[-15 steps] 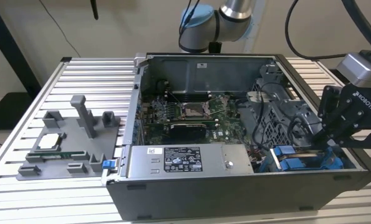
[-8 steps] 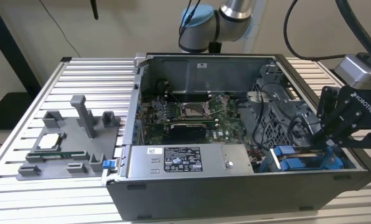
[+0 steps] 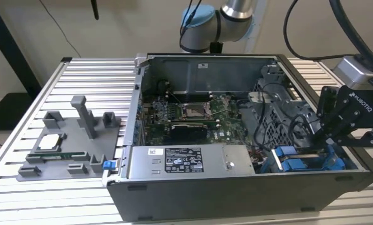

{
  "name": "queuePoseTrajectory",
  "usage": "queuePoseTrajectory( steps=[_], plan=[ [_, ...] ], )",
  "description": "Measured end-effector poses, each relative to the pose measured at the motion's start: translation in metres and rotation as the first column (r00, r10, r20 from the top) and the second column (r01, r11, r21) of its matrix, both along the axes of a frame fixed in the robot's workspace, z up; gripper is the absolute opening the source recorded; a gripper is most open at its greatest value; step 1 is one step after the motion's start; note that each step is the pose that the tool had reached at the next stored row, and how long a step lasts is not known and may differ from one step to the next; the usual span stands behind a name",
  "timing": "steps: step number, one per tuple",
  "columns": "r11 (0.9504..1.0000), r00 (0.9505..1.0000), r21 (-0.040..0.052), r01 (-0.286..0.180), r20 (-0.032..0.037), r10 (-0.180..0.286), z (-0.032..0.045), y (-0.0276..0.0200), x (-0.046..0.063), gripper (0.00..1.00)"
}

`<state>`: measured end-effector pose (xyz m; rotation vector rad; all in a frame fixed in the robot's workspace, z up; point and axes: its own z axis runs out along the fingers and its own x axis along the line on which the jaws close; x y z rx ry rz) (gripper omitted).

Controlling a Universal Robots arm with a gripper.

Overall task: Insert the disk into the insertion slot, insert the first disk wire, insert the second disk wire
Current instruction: 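Insert the first disk wire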

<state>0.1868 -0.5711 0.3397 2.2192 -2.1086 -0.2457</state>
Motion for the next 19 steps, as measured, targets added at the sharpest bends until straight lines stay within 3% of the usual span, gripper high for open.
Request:
queuePoseTrajectory(
  steps=[19],
  plan=[
    [0.9999,0.9999,0.0007,0.016,0.0004,-0.016,-0.0031,-0.0011,0.0011,0.00]
  ],
)
